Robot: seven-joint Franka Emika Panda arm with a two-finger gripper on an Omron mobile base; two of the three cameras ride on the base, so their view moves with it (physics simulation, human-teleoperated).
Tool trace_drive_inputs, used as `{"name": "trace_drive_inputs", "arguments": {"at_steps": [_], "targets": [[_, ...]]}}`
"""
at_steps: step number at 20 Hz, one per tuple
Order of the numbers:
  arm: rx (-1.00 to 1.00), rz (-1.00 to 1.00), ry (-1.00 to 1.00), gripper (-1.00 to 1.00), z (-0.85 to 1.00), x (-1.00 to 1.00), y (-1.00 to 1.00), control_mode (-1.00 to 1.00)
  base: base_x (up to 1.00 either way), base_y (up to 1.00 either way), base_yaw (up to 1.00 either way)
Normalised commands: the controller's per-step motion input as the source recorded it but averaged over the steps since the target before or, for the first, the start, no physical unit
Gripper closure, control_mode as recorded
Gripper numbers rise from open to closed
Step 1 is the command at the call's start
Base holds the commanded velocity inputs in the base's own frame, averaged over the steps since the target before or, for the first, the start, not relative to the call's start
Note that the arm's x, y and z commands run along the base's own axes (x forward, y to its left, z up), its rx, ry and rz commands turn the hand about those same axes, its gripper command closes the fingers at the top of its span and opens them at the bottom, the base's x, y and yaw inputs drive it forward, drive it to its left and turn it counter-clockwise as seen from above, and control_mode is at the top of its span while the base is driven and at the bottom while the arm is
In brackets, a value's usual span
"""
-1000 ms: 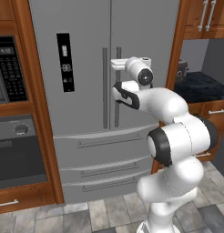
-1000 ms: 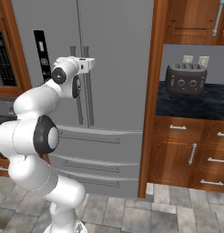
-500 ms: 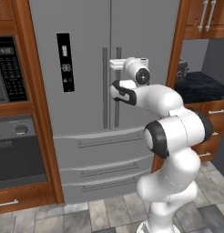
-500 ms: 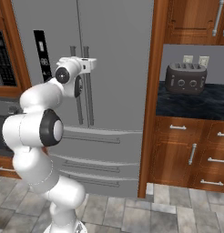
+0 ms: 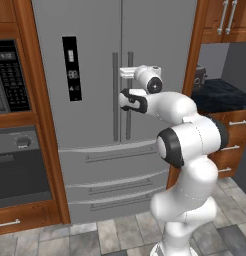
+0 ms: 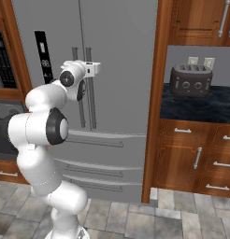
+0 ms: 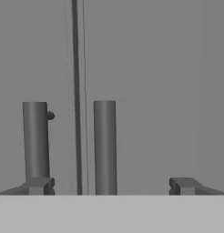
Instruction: Retrieve the steak from the fridge and place it on the saucepan with marinade on the stove.
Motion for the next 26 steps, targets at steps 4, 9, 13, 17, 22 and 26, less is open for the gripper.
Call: {"name": "trace_drive_inputs", "arguments": {"at_steps": [4,9,13,17,22,26], "targets": [[0.00,0.00,0.03,-1.00,-0.19,0.19,0.00,-1.00,0.00,0.00,0.00],[0.00,0.00,0.02,-1.00,-0.19,0.21,0.02,-1.00,0.00,0.00,0.00],[0.00,0.00,0.00,-1.00,-0.04,0.29,0.07,-1.00,0.00,0.00,0.00],[0.00,0.00,0.00,-1.00,-0.05,0.27,0.07,-1.00,0.00,0.00,0.00],[0.00,0.00,0.00,-1.00,-0.01,0.31,0.03,-1.00,0.00,0.00,0.00],[0.00,0.00,0.00,-1.00,0.00,0.31,0.04,-1.00,0.00,0.00,0.00]]}}
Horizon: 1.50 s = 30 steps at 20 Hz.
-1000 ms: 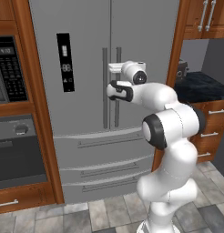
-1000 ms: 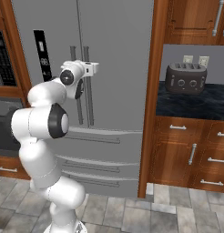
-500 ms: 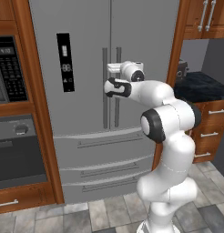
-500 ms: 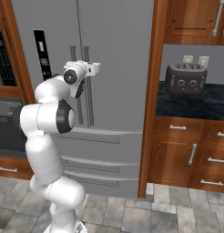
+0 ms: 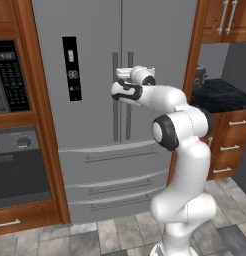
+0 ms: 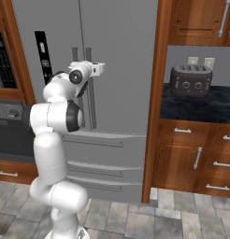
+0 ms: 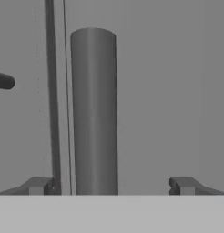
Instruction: Retrieve the steak from the fridge and place it on the saucepan with marinade on the stove.
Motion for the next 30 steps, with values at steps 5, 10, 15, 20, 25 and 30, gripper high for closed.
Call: {"name": "trace_drive_inputs", "arguments": {"at_steps": [5,10,15,20,25,30], "targets": [[0.00,0.00,0.00,-1.00,0.00,0.24,0.04,-1.00,0.00,0.00,0.00],[0.00,0.00,0.00,-1.00,0.00,0.07,0.02,-1.00,0.00,0.00,0.00],[0.00,0.00,0.00,-1.00,0.00,0.00,0.00,-1.00,0.00,0.00,0.00],[0.00,0.00,0.00,-1.00,0.00,0.01,-0.01,-1.00,0.00,0.00,0.00],[0.00,0.00,0.00,1.00,0.00,0.00,0.00,-1.00,0.00,0.00,0.00],[0.00,0.00,0.00,1.00,0.00,0.00,0.00,-1.00,0.00,0.00,0.00]]}}
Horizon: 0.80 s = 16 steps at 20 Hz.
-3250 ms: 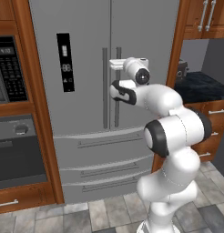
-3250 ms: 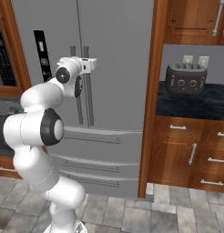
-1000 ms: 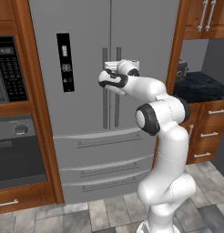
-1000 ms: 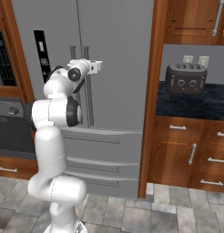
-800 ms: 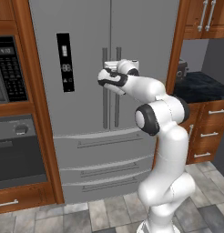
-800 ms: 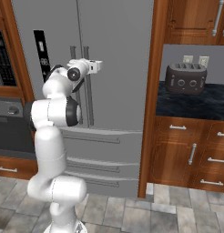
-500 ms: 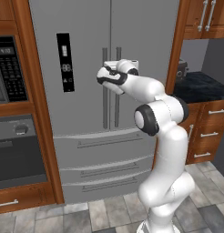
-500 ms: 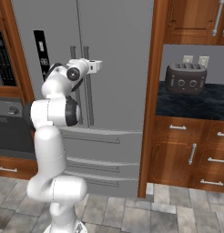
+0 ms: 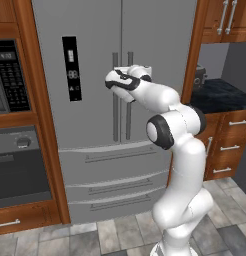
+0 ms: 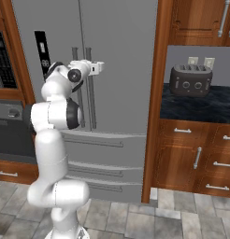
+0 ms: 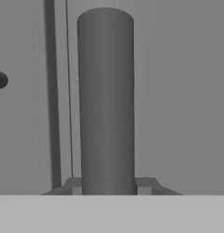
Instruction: Retrieve the steak from the fridge and place it on the saucepan with marinade on the stove.
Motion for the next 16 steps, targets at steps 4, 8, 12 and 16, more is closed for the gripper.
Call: {"name": "trace_drive_inputs", "arguments": {"at_steps": [4,8,12,16], "targets": [[0.00,0.00,0.00,1.00,0.00,0.00,0.00,-1.00,0.00,0.00,0.00],[0.00,0.00,0.00,1.00,0.00,0.00,0.00,-1.00,0.00,0.00,0.00],[0.00,0.00,0.00,1.00,0.00,-0.03,-0.01,-1.00,0.00,0.00,0.00],[0.00,0.00,0.00,1.00,0.00,-0.43,-0.18,-1.00,0.00,0.00,0.00]]}}
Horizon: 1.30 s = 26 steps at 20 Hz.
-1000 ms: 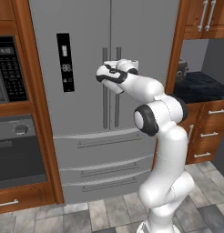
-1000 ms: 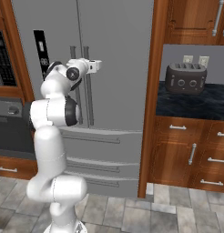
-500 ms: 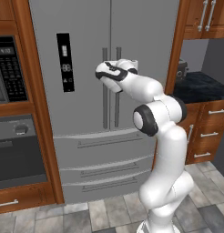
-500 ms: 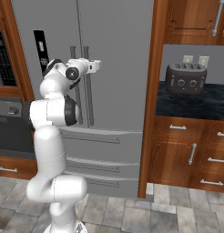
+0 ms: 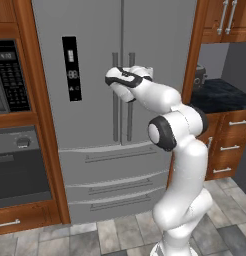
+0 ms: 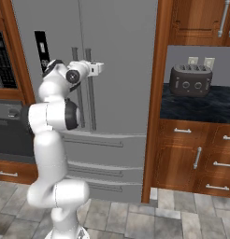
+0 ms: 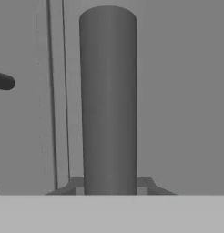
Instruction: Retrieve the steak from the fridge and place it on the saucepan with marinade on the stove.
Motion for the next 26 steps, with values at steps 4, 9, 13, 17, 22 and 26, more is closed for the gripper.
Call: {"name": "trace_drive_inputs", "arguments": {"at_steps": [4,9,13,17,22,26], "targets": [[0.03,0.02,-0.01,1.00,0.00,-0.62,-0.62,-1.00,0.00,0.00,0.00],[0.05,0.04,0.00,1.00,0.00,-0.51,-0.74,-1.00,0.00,0.00,0.00],[0.07,0.10,-0.01,1.00,0.00,-0.48,-0.93,-1.00,0.00,0.00,0.00],[0.11,0.12,0.00,1.00,0.02,-0.51,-1.00,-1.00,0.00,0.00,0.00],[0.11,0.07,0.00,1.00,0.14,-0.54,-0.91,-1.00,0.00,0.00,0.00],[0.08,0.03,0.00,1.00,0.14,-0.52,-0.78,-1.00,0.00,0.00,0.00]]}}
